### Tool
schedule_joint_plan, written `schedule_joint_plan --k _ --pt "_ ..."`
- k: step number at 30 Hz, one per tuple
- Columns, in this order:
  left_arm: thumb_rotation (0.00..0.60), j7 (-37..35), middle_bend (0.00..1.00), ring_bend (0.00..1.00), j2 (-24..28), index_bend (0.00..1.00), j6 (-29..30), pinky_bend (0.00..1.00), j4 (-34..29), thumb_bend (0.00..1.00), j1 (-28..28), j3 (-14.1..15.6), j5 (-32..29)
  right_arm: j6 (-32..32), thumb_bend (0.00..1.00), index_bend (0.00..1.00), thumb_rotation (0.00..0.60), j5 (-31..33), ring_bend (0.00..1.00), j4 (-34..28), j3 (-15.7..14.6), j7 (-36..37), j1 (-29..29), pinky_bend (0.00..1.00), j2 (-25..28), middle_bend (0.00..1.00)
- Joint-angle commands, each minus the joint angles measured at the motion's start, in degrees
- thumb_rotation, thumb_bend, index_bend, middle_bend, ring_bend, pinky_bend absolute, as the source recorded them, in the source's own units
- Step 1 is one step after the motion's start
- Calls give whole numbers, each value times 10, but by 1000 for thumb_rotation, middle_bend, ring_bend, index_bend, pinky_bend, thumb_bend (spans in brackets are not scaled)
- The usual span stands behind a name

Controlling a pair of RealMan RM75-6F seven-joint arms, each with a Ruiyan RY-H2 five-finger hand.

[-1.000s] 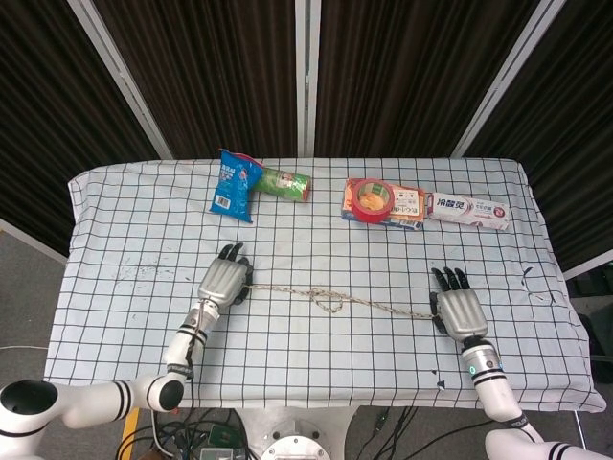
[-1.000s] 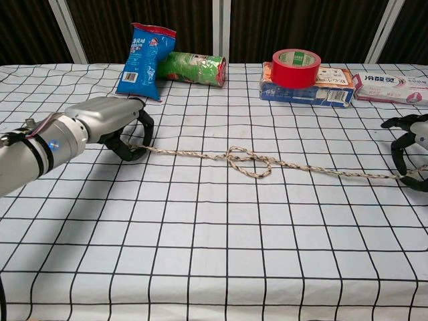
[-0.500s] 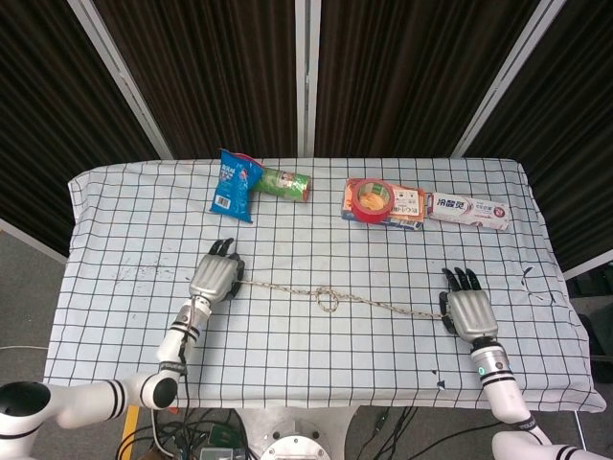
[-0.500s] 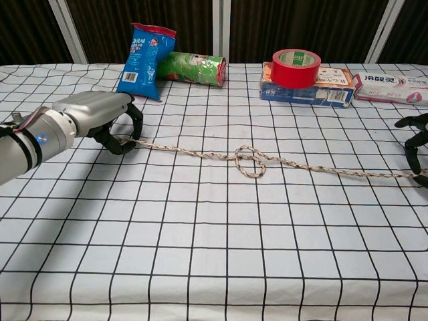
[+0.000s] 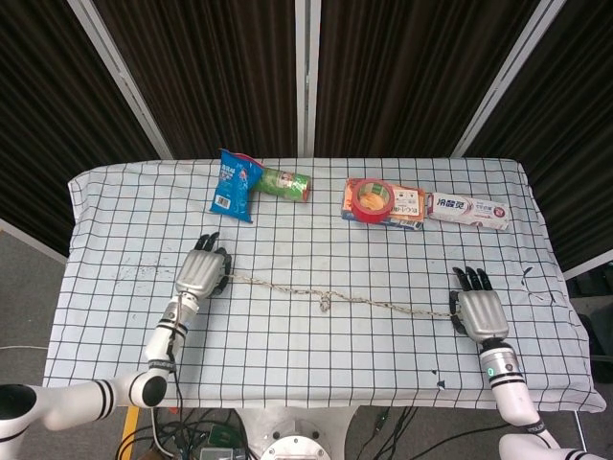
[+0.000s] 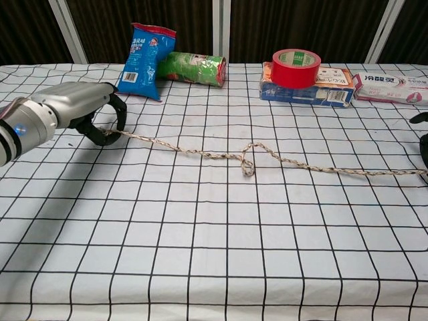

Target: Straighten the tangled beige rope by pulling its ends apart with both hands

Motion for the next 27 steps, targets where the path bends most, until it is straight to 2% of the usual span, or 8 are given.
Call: schedule_joint_plan --k 1,16,27 --pt "600 -2 355 39 7 576 1 87 -2 401 3 0 -2 2 362 658 600 0 0 0 0 2 -2 0 2 80" --pt "600 -22 356 39 59 576 8 87 -31 402 34 14 4 16 367 660 600 -2 0 -15 5 28 -17 0 35 81" --pt "600 -44 359 40 78 577 4 87 -22 402 48 19 13 10 375 660 600 14 0 -4 12 42 -23 0 37 81"
